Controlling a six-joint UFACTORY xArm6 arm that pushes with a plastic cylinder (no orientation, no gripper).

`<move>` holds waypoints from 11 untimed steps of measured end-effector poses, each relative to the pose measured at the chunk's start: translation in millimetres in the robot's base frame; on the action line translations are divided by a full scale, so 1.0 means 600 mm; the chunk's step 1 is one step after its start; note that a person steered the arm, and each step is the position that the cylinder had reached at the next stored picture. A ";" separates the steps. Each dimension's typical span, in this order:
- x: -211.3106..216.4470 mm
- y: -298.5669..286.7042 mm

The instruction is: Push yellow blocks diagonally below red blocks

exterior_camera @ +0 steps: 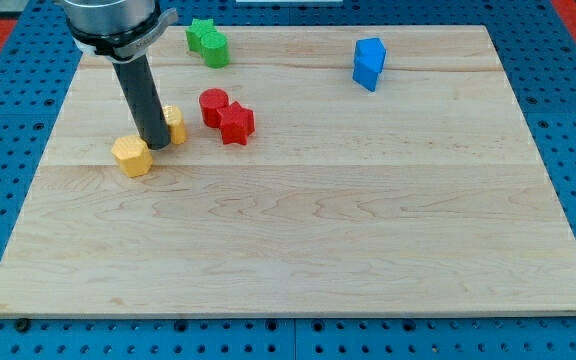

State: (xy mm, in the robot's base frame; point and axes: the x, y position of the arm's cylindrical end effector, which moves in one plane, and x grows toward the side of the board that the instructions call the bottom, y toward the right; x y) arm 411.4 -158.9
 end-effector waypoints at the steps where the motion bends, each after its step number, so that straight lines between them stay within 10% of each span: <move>1: 0.003 0.026; 6: -0.078 0.003; 9: -0.170 -0.235; 11: -0.219 -0.137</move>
State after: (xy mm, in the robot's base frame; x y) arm 279.8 -241.2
